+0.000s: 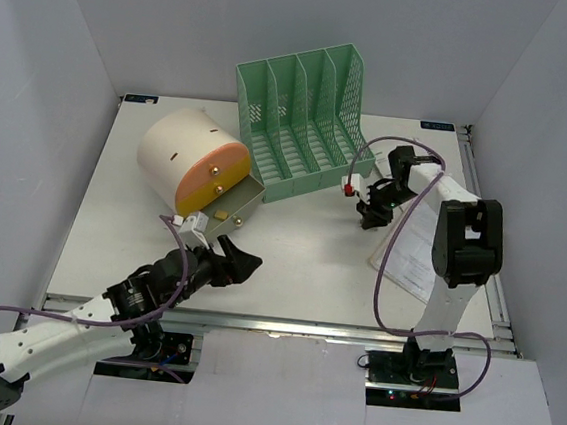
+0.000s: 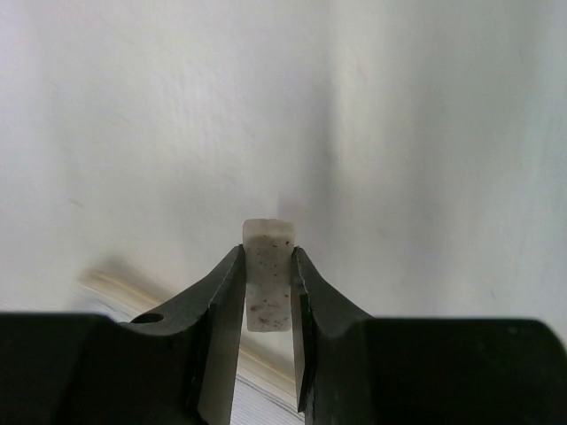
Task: Organize the desk
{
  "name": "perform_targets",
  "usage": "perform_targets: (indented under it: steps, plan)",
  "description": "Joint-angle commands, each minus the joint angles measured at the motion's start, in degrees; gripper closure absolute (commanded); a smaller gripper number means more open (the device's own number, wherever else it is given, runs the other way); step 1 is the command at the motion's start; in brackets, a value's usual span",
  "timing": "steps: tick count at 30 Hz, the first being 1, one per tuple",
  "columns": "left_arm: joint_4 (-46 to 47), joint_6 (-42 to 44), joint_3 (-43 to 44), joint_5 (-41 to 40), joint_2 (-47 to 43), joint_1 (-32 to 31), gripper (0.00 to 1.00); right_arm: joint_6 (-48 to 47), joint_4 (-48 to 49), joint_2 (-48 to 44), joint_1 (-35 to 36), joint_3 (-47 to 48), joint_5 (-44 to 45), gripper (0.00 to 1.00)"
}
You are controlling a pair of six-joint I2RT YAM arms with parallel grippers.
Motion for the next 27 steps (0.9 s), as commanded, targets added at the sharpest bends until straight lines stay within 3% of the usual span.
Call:
perform_targets:
  steps: [1,7,15,19,27]
  plan:
    - [8.76,-7.63,-1.91,-4.21,6.77,-0.13,0.06,4.19,-2.5,-12.02,8.34,-6.18,-17.23,0.88]
    - [23.12,-10.68,0.36,-1.9,21.02,-0.18,0.14,12.25,4.59,-23.34,17.88,-15.4,-23.48,0.88]
    - [29.68,-10.7,6.18,1.19,34.02,-0.13,0.15,20.42,12.05,-28.59,25.33,-18.43,-24.0,0.87]
    - [25.76,-9.53,6.84,-0.41,31.44,-0.14,0.24,34.27,27.74,-30.79,25.77,-20.34,-17.83,0.88]
    - [-0.12,-7.59,7.85,-12.88,14.02,-0.24,0.33,53.65,40.21,-23.23,26.84,-11.67,-9.28,0.89]
